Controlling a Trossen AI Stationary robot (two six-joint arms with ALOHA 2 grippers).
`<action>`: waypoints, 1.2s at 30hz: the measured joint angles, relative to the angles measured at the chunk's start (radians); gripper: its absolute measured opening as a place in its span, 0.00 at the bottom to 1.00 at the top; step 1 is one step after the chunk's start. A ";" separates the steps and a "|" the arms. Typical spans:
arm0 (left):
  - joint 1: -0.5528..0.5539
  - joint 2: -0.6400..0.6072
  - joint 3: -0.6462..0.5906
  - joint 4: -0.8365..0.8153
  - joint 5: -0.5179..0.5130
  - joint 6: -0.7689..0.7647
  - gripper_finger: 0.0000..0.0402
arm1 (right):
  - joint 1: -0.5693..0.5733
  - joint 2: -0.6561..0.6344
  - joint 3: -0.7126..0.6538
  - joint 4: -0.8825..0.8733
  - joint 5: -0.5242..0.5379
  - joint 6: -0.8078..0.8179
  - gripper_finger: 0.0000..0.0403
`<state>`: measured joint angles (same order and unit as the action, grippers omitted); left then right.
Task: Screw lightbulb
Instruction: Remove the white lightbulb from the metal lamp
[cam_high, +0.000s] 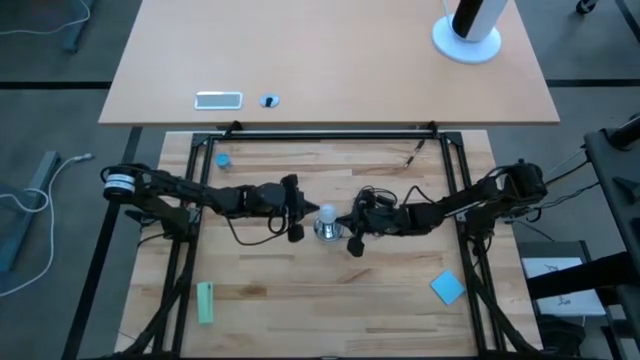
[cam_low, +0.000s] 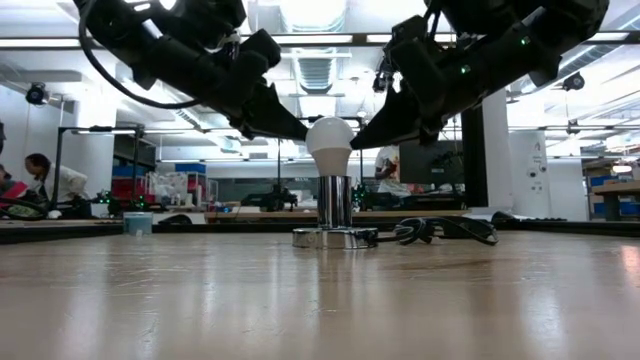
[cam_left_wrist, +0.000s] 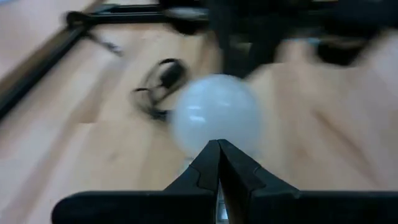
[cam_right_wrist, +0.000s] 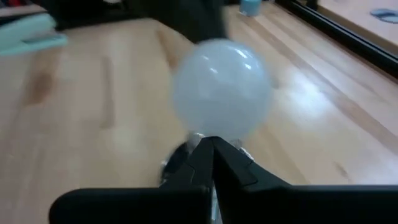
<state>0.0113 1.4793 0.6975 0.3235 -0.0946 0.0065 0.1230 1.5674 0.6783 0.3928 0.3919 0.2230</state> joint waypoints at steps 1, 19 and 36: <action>-0.003 -0.006 0.000 -0.007 0.020 -0.005 0.00 | -0.003 0.000 0.000 -0.008 0.017 0.003 0.00; -0.005 -0.037 0.000 -0.136 -0.150 -0.036 0.00 | 0.007 -0.034 0.002 -0.074 -0.134 0.042 0.00; 0.000 -0.025 0.001 -0.002 0.014 -0.013 0.00 | 0.002 -0.038 0.003 0.039 -0.098 -0.018 0.00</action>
<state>0.0113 1.4539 0.6987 0.3218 -0.0802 -0.0066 0.1253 1.5291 0.6815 0.4318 0.2939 0.2047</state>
